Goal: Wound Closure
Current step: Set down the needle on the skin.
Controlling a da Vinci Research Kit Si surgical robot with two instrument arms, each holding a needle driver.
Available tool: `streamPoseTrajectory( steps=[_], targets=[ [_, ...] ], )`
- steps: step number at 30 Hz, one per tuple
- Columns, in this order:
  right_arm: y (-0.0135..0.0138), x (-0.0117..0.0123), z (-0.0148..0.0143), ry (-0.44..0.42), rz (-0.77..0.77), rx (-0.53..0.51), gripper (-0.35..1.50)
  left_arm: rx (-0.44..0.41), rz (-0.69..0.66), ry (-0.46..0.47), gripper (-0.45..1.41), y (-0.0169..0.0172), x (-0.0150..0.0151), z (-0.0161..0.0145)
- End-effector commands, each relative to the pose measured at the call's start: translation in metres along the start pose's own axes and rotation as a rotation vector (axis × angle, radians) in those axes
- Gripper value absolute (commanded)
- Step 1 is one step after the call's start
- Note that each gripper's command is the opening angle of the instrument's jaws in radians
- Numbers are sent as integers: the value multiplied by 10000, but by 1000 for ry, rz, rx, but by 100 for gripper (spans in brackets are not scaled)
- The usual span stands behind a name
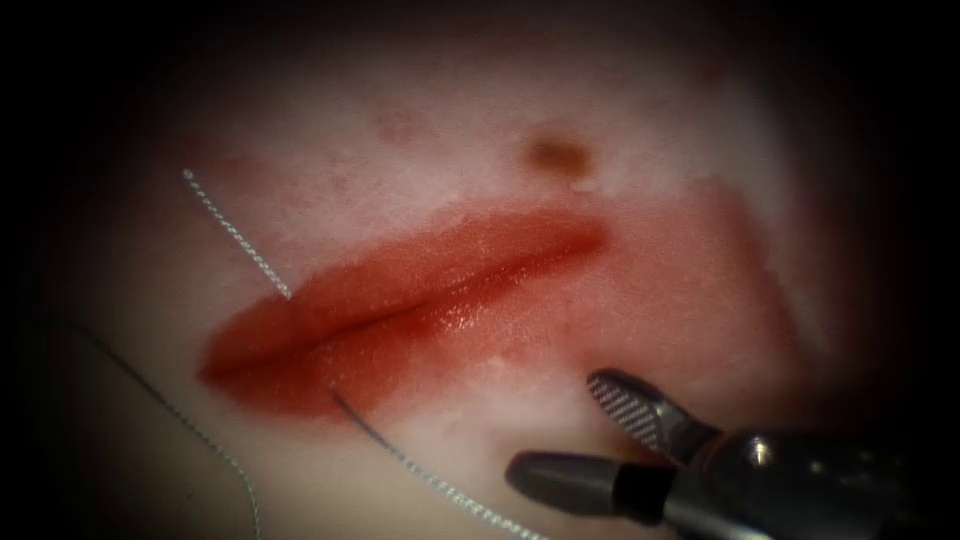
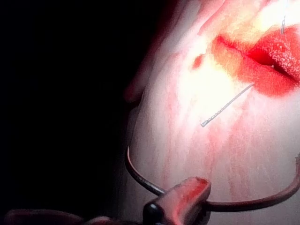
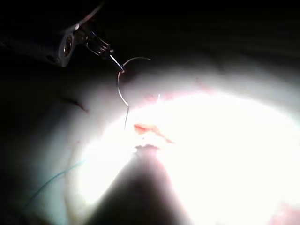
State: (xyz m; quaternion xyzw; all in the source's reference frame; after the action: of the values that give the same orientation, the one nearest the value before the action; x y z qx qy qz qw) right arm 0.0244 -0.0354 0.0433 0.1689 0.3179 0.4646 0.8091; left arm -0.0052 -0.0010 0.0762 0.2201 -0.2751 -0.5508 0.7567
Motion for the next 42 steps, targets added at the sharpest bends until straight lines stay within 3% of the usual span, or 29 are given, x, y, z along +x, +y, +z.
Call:
streamPoseTrajectory(
  steps=[1, 6, 7, 9, 15, 18, 22, 27, 34, 37, 42],
  targets=[
    [-9, 12, 1, 2, -2, 3, 20, 3, 2, -10, -45, -1, -13, -3],
    [-9, 12, 0, 0, -2, 4, 17, 11, 0, -22, -32, -2, -12, -3],
    [-8, 11, 0, 1, -9, 5, 17, 13, 0, -24, -21, -2, -13, -3],
    [-7, 10, 0, 2, -12, 5, 20, 16, 11, -28, 22, -2, -13, -3],
    [-6, 7, 1, 4, -9, 5, 32, 19, 52, -31, 99, -3, -12, -3],
    [-6, 6, 2, 5, -10, 5, 34, 28, 142, -27, 138, -3, -12, -5],
    [-6, 6, 1, 5, -10, 5, 37, 94, 199, 15, 140, -7, -8, -16],
    [-7, 5, 1, 5, -11, 5, 39, 96, 219, 96, 140, -18, -9, -38],
    [-7, 5, 2, 6, -11, 4, 42, 201, 284, 156, 140, -64, -24, -73],
    [-8, 4, 3, 3, -12, 5, 42, 276, 297, 99, 140, -91, -45, -85],
    [-8, 3, 3, 4, -13, 4, 46, 326, 258, -143, 130, -133, -79, -91]
  ],
)
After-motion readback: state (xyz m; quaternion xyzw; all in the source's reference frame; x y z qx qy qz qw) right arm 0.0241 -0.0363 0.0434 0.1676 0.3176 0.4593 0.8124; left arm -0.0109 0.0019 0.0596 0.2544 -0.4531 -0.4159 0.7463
